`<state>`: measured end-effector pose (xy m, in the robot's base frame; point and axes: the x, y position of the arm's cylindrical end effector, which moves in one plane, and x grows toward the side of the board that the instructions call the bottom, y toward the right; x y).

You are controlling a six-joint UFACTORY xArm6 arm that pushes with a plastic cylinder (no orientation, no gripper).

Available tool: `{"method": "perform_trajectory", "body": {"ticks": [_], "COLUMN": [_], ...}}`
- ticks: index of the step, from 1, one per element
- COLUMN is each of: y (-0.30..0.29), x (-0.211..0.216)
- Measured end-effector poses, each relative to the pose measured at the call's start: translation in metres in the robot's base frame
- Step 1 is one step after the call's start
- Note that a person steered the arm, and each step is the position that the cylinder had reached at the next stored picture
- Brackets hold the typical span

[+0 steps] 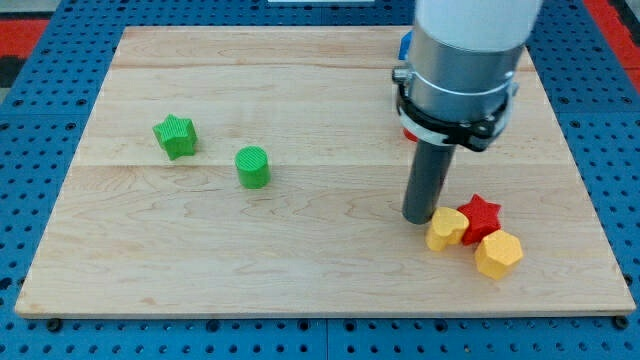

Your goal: Slide the red circle closer to the group of the blocks

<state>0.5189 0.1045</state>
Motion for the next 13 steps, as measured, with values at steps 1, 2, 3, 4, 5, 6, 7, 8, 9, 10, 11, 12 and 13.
{"method": "perform_trajectory", "body": {"ticks": [1, 2, 3, 4, 5, 6, 7, 8, 9, 10, 11, 12, 13], "y": [0.0, -0.023, 0.022, 0.057, 0.049, 0.009, -0.006, 0.004, 0.004, 0.005, 0.018, 0.069, 0.082], "x": [0.001, -0.024, -0.056, -0.099, -0.157, -0.173, -0.135, -0.102, -0.076, -0.089, -0.107, -0.106, -0.098]}}
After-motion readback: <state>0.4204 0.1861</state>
